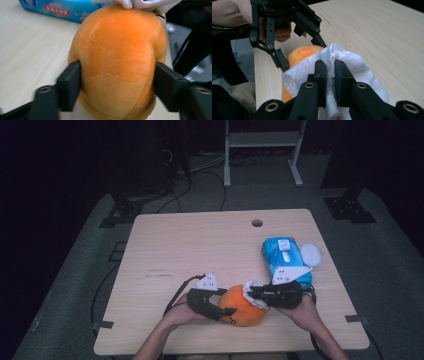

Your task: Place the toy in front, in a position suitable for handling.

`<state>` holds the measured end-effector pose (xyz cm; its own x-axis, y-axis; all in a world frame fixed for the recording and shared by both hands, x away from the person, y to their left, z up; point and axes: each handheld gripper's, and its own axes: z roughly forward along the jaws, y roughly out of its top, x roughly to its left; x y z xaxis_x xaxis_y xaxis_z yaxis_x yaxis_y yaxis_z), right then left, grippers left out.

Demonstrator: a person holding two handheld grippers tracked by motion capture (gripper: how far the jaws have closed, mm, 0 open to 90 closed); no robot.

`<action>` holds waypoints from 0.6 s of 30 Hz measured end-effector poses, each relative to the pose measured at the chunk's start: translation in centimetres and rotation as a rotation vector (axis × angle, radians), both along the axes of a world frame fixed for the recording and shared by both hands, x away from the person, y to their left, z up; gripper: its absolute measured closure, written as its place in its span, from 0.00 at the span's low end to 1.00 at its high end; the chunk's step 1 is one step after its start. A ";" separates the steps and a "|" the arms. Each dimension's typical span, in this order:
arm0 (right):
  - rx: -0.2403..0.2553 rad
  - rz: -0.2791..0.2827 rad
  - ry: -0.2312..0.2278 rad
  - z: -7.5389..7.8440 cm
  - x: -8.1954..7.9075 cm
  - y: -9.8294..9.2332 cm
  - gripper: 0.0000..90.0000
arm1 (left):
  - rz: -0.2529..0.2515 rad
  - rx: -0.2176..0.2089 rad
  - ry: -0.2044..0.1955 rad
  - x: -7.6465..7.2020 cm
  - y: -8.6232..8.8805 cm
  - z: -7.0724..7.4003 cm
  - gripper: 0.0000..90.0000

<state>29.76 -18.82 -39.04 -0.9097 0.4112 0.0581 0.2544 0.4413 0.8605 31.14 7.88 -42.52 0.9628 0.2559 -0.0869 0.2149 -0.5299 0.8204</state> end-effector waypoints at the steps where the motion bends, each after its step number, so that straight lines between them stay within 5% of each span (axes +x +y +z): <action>1: 0.000 0.003 -0.007 0.2 -0.2 0.4 0.89 | -0.009 0.005 -0.016 -0.2 -0.2 0.1 0.36; 18: -0.021 0.023 -0.016 0.2 -0.1 1.6 0.89 | -0.007 0.032 -0.054 -0.5 -0.4 0.1 0.33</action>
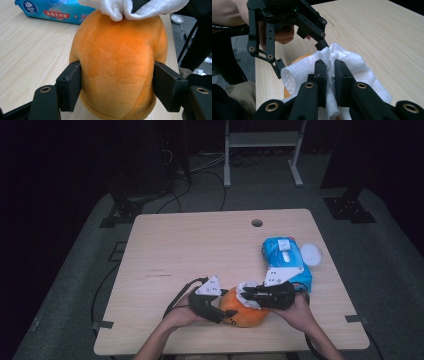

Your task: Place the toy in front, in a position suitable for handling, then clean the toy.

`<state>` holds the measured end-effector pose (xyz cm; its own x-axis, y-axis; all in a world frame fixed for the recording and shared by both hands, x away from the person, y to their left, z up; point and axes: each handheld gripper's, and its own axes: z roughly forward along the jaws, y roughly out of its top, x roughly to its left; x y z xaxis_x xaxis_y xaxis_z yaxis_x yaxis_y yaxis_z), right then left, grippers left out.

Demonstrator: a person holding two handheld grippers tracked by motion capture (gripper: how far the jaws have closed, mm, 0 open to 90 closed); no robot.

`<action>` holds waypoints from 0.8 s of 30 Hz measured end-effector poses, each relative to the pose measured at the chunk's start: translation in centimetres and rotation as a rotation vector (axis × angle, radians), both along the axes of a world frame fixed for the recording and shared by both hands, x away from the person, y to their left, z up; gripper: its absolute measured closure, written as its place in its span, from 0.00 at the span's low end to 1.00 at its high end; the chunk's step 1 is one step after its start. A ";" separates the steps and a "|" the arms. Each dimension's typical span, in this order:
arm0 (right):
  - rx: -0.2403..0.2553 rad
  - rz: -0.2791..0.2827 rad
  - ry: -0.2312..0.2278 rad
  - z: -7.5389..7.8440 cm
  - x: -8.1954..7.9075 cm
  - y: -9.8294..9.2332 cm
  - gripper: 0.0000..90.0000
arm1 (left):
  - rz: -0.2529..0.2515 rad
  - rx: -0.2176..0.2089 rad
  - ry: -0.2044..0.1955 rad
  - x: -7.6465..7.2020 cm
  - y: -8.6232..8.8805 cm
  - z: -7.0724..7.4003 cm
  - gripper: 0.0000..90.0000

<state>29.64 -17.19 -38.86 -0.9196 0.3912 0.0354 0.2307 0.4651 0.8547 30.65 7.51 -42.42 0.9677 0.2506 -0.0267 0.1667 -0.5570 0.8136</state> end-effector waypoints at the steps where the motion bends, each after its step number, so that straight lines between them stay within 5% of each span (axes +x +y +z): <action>1: 0.005 0.002 -0.007 0.2 -0.1 0.1 0.89 | -0.003 -0.003 -0.005 0.0 0.0 0.0 0.34; 6: 0.009 0.070 -0.027 0.8 -1.4 2.0 0.89 | 0.002 -0.008 -0.040 -0.5 -0.8 0.3 0.35; 9: -0.098 0.074 -0.084 0.6 -1.8 3.2 0.90 | 0.000 -0.002 -0.050 -0.6 -0.8 0.3 0.36; 18: -0.109 -0.033 -0.070 1.3 -0.5 -0.4 0.90 | 0.010 -0.034 -0.057 -0.5 -0.9 0.3 0.37; 24: -0.104 0.014 -0.081 1.1 -1.5 1.6 0.90 | -0.003 -0.001 -0.118 -1.3 -1.9 0.6 0.37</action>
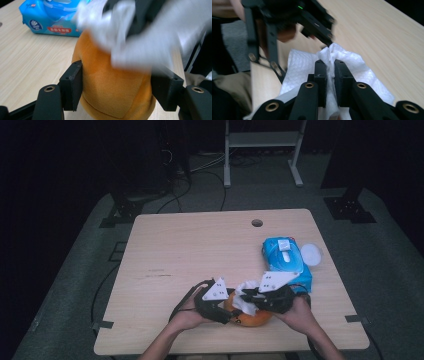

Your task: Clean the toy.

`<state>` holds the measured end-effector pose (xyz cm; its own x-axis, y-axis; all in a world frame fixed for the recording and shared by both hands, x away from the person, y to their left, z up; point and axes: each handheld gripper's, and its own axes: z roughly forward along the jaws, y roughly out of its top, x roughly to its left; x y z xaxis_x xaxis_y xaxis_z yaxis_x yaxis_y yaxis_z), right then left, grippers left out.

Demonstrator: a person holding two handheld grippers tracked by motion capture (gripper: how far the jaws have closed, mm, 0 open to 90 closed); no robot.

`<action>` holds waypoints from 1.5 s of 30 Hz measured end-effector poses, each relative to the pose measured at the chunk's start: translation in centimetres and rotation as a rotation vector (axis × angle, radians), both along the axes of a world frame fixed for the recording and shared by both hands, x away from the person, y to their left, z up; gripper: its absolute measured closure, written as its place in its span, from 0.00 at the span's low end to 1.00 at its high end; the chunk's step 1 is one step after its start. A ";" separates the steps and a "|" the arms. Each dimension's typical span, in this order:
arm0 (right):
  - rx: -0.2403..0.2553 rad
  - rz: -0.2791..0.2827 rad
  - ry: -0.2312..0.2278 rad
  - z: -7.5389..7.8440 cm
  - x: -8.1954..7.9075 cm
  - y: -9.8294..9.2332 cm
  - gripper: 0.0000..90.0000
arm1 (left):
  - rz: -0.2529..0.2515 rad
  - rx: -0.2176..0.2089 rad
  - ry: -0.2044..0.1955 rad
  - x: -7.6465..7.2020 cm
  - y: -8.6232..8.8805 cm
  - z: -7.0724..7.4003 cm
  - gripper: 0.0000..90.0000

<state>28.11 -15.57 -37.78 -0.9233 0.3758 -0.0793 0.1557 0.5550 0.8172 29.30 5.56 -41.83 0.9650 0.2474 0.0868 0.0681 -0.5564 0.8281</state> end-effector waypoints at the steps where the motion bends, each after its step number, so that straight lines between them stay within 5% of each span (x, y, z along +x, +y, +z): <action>1: -0.003 0.015 -0.001 -0.1 -0.2 0.6 0.90 | -0.002 0.001 -0.005 -0.1 -0.1 0.0 0.37; 5: -0.041 0.030 -0.021 -0.2 -0.3 1.4 0.90 | -0.004 0.006 0.000 -0.1 -0.1 -0.1 0.38; 16: 0.038 -0.069 0.054 -0.7 1.1 -3.5 0.90 | -0.018 0.019 0.079 1.3 1.8 -1.2 0.38; 27: 0.005 -0.043 0.115 -0.9 1.1 -5.8 0.90 | -0.013 0.018 0.144 2.2 3.2 -1.9 0.37; 33: 0.005 -0.029 0.135 -1.5 1.3 -5.8 0.89 | 0.008 -0.038 0.237 2.7 2.8 -1.9 0.13; 36: 0.012 -0.034 0.142 -1.5 1.4 -5.9 0.89 | -0.007 -0.036 0.260 2.8 2.3 -2.2 0.10; 41: 0.036 -0.036 0.157 -1.5 1.7 -6.1 0.89 | -0.005 -0.060 0.193 2.2 2.2 -1.5 0.35; 45: 0.111 -0.057 0.134 -0.6 1.7 -6.3 0.90 | 0.042 -0.119 0.043 1.7 2.0 -0.1 0.44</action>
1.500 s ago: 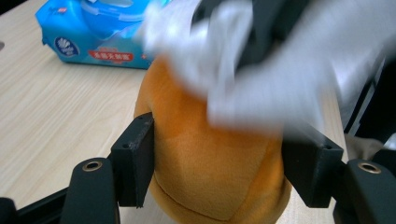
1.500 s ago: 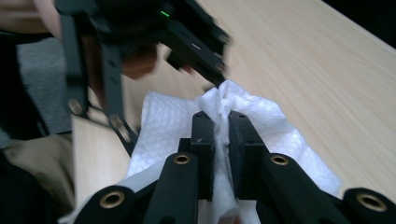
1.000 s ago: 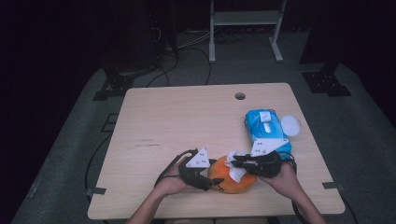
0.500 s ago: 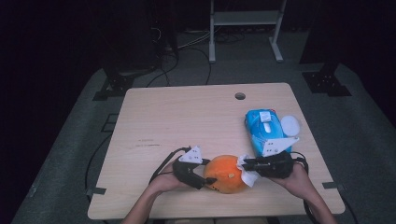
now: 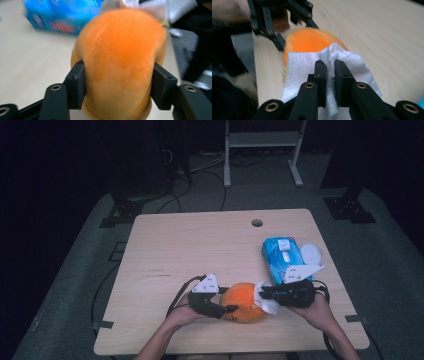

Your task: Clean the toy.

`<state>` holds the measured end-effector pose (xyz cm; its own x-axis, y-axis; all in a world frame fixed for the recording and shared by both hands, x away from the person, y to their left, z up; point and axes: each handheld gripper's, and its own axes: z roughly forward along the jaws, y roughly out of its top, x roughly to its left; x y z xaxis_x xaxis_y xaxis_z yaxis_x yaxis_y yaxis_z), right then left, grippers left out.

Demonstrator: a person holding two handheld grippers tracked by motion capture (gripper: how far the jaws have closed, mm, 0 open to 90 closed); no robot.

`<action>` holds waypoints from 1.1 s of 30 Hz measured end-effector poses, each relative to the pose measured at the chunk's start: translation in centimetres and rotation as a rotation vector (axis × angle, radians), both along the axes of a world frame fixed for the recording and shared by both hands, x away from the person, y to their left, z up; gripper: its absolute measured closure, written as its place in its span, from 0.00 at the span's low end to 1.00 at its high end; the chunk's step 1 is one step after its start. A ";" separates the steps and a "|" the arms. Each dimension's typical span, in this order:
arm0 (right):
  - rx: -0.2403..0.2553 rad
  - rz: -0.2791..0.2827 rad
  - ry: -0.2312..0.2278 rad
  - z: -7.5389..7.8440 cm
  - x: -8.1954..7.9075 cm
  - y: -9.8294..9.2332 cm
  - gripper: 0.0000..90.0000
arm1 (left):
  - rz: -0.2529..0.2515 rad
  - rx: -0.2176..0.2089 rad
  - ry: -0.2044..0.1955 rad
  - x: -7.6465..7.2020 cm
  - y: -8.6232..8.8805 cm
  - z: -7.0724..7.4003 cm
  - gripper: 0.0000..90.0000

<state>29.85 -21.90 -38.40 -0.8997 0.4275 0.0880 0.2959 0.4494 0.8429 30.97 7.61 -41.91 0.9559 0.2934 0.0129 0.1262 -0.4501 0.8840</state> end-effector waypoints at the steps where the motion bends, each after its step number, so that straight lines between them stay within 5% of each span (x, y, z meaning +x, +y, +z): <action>1: 0.025 -0.004 -0.007 0.2 0.0 0.1 0.89 | 0.015 0.000 -0.042 -0.1 -0.1 0.2 0.44; 5: 0.023 -0.027 -0.023 0.2 0.5 1.0 0.90 | 0.053 0.079 -0.125 0.2 0.2 -0.4 0.43; 8: -0.028 -0.022 0.003 -1.3 1.0 1.6 0.90 | 0.034 0.074 -0.071 1.1 1.2 -1.4 0.41; 9: -0.010 -0.016 0.026 -1.8 1.3 1.5 0.90 | 0.029 0.072 -0.063 1.2 1.4 -1.5 0.40; 14: -0.016 -0.053 0.064 -2.1 1.9 0.3 0.90 | 0.004 0.066 -0.054 1.1 1.2 -1.5 0.33; 20: -0.012 -0.047 0.009 -1.3 1.5 1.5 0.90 | -0.010 0.084 -0.064 1.0 1.1 -1.4 0.31; 22: -0.012 -0.040 0.015 -1.4 1.7 1.4 0.90 | -0.006 0.066 -0.031 1.2 1.3 -1.4 0.26; 26: -0.014 -0.016 0.049 -2.0 1.6 1.1 0.90 | 0.002 -0.044 0.106 2.1 2.2 -1.1 0.17; 27: -0.020 -0.004 0.054 -2.1 1.5 1.1 0.90 | 0.007 -0.044 0.126 2.2 2.2 -1.2 0.17; 31: -0.030 -0.011 0.018 -1.6 1.0 1.5 0.90 | 0.008 -0.019 0.126 2.0 1.8 -1.5 0.27; 33: -0.001 0.005 0.000 -1.1 0.7 2.1 0.90 | -0.012 -0.001 0.095 1.6 1.4 -1.3 0.29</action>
